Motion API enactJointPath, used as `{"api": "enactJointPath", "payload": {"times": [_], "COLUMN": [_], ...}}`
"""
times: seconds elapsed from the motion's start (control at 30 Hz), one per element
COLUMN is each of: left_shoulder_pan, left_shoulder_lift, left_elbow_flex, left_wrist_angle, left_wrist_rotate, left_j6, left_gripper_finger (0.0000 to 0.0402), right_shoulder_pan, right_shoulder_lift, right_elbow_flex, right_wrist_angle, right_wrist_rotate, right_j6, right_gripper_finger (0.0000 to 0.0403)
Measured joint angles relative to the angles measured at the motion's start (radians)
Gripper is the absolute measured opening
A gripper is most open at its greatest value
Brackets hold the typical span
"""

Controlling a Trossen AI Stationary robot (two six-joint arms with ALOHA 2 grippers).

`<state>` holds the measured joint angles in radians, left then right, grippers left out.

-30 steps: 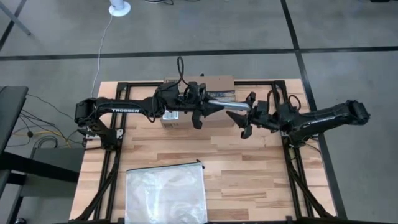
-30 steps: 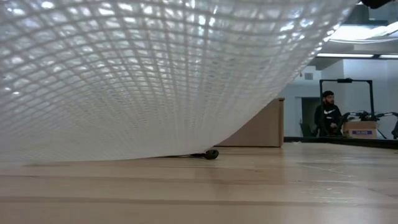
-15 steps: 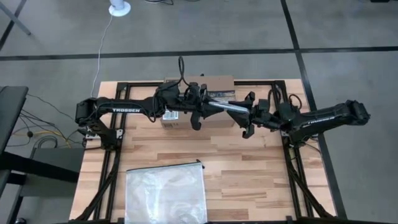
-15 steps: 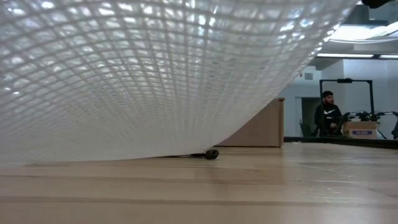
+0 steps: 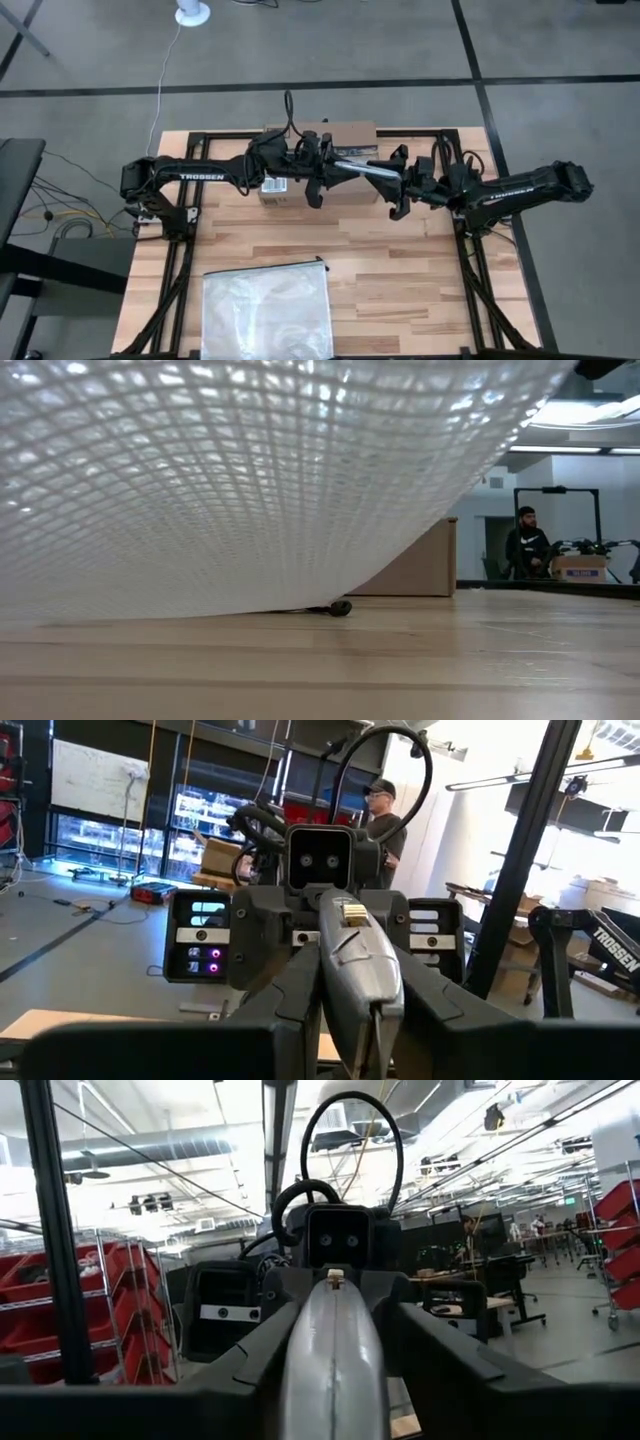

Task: Unpack boxes
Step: Open the box using the cutter

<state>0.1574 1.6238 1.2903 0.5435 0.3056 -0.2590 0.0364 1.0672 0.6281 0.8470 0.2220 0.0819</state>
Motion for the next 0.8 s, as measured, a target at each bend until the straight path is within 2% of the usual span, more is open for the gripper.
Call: {"api": "enactJointPath", "payload": {"times": [0.13,0.27,0.37,0.47,0.53,0.63,0.8], "left_shoulder_pan": [0.000,0.000,0.000,0.000,0.001,0.006,0.027], "left_shoulder_lift": [0.000,-0.001,-0.002,-0.003,-0.010,-0.060,-0.208], "left_elbow_flex": [0.000,0.000,0.001,0.004,0.002,0.012,0.030], "left_wrist_angle": [-0.008,-0.017,-0.041,-0.087,-0.169,-0.455,-0.827], "left_wrist_rotate": [-0.002,-0.012,-0.011,-0.022,-0.018,-0.027,-0.191], "left_j6": [0.001,0.009,0.024,0.027,0.055,0.131,0.243], "left_gripper_finger": [0.0061,0.0061,0.0062,0.0102,0.0137,0.0172,0.0181], "right_shoulder_pan": [0.000,-0.008,-0.011,-0.025,-0.035,-0.067,-0.165], "right_shoulder_lift": [0.000,0.000,-0.001,-0.002,-0.012,-0.046,-0.079], "right_elbow_flex": [0.000,-0.001,-0.001,-0.002,-0.002,0.002,0.064], "right_wrist_angle": [-0.001,-0.003,-0.007,-0.025,-0.070,-0.185,-0.440], "right_wrist_rotate": [-0.002,-0.004,-0.004,0.000,0.007,-0.009,-0.060], "right_j6": [-0.001,-0.001,-0.023,-0.044,-0.058,-0.068,-0.093], "right_gripper_finger": [0.0111,0.0061,0.0061,0.0061,0.0061,0.0061,0.0061]}}
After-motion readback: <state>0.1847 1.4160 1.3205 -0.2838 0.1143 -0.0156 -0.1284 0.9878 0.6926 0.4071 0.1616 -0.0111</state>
